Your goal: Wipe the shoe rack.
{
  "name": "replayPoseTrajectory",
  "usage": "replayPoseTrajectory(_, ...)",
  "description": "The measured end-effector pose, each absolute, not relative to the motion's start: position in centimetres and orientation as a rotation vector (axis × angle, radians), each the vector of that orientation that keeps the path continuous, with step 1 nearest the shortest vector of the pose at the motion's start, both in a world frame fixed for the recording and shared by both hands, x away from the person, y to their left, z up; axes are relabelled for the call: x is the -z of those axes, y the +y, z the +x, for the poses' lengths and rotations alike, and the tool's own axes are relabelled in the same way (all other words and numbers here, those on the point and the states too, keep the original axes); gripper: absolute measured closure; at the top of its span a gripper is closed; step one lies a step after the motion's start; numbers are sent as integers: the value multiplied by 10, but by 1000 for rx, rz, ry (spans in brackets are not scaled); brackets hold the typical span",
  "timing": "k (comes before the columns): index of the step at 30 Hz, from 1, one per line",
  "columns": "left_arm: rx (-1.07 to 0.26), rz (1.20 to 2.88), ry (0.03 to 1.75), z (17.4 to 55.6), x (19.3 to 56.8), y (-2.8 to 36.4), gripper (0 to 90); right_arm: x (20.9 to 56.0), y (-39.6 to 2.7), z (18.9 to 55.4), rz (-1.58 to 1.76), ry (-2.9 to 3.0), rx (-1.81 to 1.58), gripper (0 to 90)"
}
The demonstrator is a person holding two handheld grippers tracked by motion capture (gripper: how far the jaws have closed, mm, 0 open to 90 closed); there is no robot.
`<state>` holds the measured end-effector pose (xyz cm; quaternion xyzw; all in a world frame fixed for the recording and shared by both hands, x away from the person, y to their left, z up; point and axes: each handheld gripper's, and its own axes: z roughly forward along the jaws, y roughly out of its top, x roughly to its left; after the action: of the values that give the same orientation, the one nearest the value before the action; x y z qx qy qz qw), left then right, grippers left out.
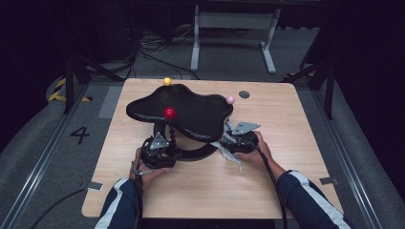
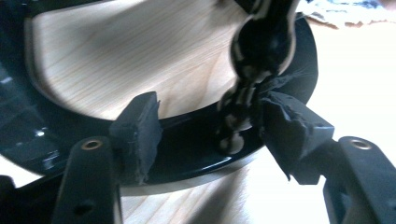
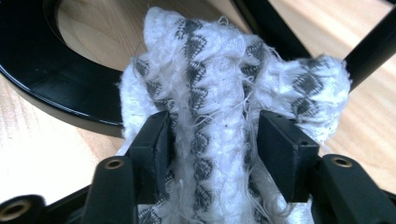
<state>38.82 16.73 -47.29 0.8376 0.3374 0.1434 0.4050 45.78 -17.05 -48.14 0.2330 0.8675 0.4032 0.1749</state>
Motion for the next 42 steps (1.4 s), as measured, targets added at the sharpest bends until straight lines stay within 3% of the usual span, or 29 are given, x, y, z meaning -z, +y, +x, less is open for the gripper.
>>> replayPoseTrajectory(2,-366,2112,851,388,473,166,325,482,-171,459,663,2467,-1141,465)
replayPoseTrajectory(6,-361,2079,907,387,474,165,343,481,-169,456,641,2472,-1138,652)
replayPoseTrajectory(9,-372,2032,934,388,476,165,495,480,-165,454,616,2419,-1109,757)
replayPoseTrajectory(16,-346,2027,874,388,477,159,735,477,-155,455,609,2311,-1128,774)
replayPoseTrajectory(34,-327,2015,901,387,478,159,738,479,-107,415,361,2448,-1219,781)
replayPoseTrajectory(42,-325,2017,903,387,478,160,738,480,-117,430,436,2415,-1207,784)
